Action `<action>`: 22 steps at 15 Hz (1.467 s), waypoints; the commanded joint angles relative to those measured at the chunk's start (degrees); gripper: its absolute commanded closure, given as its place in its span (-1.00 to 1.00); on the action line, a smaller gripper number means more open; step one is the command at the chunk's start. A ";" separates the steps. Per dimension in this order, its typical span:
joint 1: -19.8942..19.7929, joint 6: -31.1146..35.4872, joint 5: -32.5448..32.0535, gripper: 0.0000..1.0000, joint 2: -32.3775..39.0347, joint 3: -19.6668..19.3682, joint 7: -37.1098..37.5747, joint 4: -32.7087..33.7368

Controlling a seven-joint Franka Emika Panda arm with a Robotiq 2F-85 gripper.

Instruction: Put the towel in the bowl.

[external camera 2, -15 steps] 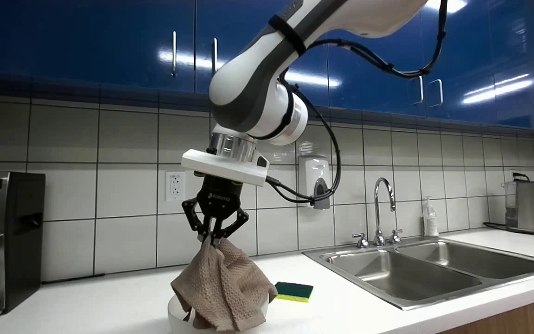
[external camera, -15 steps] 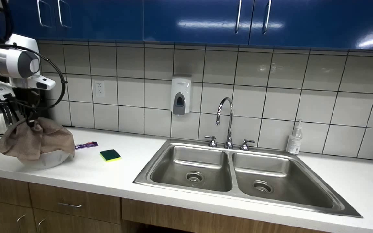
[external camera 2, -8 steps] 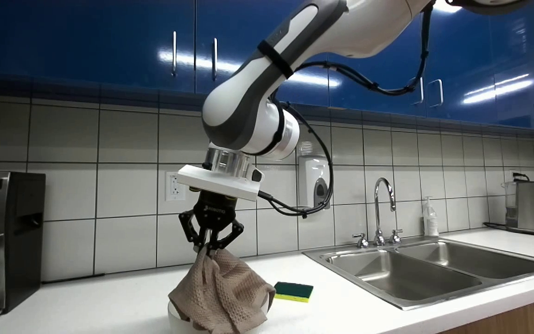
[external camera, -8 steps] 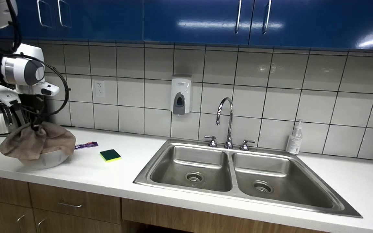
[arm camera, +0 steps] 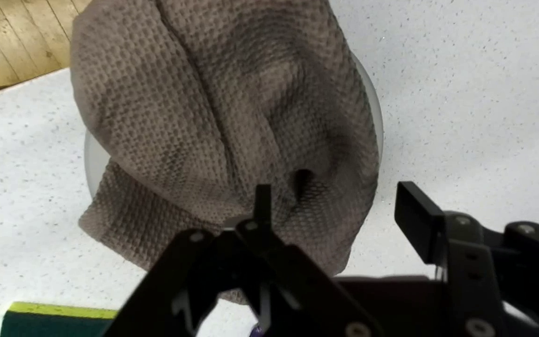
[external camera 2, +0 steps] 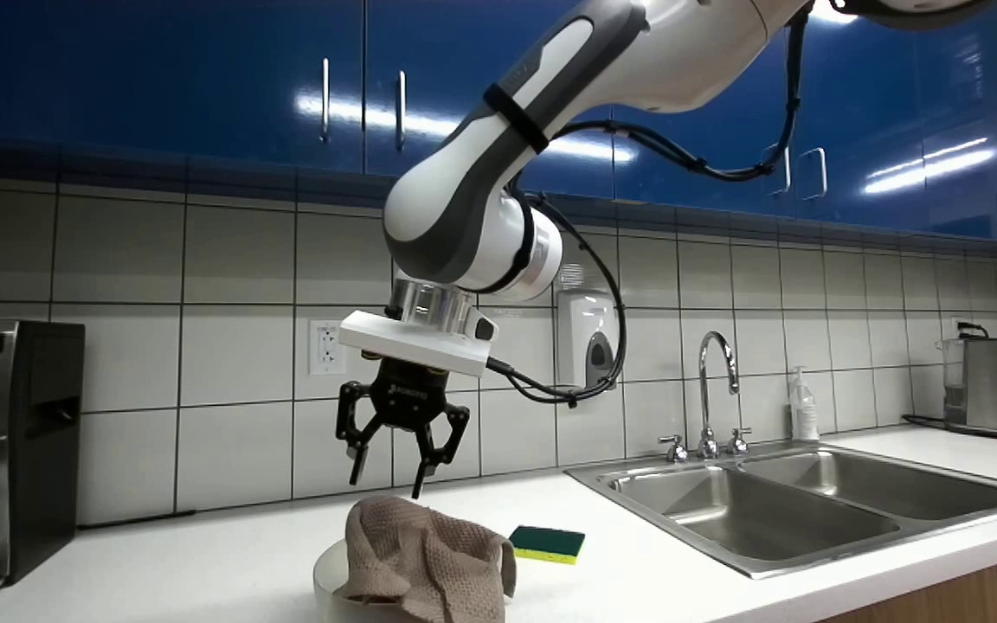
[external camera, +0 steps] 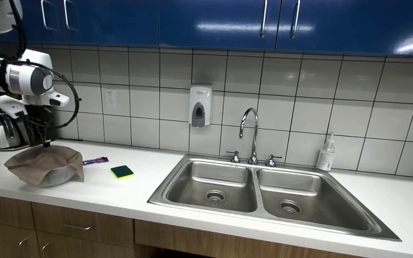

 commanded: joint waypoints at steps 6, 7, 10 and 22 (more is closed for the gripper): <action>-0.79 -2.27 2.59 -1.00 -2.97 -0.18 -2.28 -2.30; -1.08 -2.84 3.14 -1.00 -4.09 0.02 -2.73 -3.44; -1.42 -6.46 2.94 -1.00 -7.89 -0.40 -4.18 -6.56; -9.80 -19.31 0.61 -1.00 -31.61 -4.17 -15.36 -24.55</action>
